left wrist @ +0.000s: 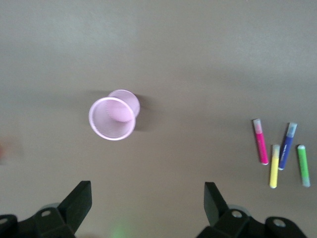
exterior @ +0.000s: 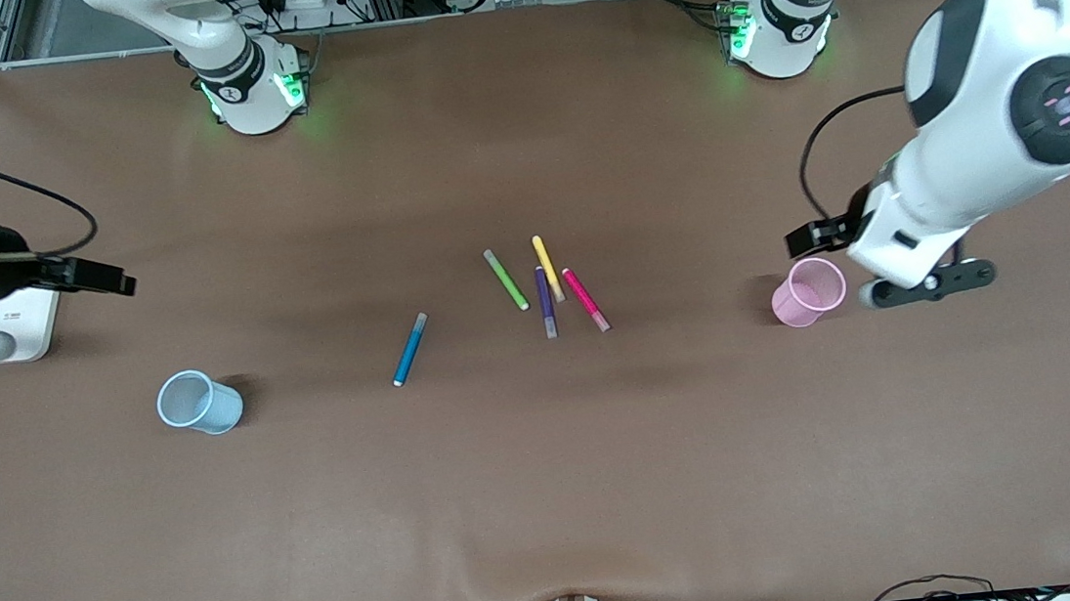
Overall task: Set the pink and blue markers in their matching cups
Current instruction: 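Reach the right gripper to the blue marker while the left gripper reaches pink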
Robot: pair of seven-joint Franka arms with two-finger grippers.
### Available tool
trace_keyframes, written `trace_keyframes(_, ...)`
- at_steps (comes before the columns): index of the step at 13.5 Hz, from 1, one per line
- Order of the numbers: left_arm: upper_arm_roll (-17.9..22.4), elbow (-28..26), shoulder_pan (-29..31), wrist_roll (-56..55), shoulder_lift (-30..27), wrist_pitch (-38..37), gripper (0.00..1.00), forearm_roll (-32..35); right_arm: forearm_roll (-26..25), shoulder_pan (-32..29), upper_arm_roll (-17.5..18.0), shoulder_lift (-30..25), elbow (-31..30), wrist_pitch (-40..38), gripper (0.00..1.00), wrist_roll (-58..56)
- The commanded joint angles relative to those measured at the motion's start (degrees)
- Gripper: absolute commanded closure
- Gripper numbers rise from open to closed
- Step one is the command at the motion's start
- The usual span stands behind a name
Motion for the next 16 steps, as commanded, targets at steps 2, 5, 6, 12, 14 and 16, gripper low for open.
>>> trace_keyframes(2, -0.12, 0.81, -4.22, -9.13, 3.43, 2.91, 0.0, -0.6, 0.88, 4.02, -0.2, 2.39, 1.04, 1.89, 0.0, 3.37)
trace_keyframes(5, -0.12, 0.81, -7.56, -14.58, 6.06, 3.36, 0.0, -0.25, 0.97, 6.58, -0.2, 5.29, 0.78, 4.01, 0.0, 8.56)
trace_keyframes(6, -0.12, 0.9, -8.44, -17.04, 7.03, 4.31, 0.0, -0.33, 0.97, 7.46, -0.2, 6.52, 0.6, 4.89, 0.0, 8.66)
trace_keyframes(12, -0.12, 0.9, -14.41, -29.17, 14.06, 11.96, 0.0, -0.34, 3.78, 10.63, -0.2, 16.18, -0.54, 14.01, 0.0, 9.35)
trace_keyframes(14, -0.12, 0.9, -15.74, -31.99, 16.08, 14.95, 0.0, -0.33, 3.87, 12.47, -0.2, 19.0, -0.8, 18.15, 0.0, 12.59)
trace_keyframes(16, -0.12, 0.99, -16.71, -34.01, 17.75, 16.36, 0.0, -0.42, 3.78, 15.01, -0.2, 21.55, -1.33, 21.58, 0.0, 13.93)
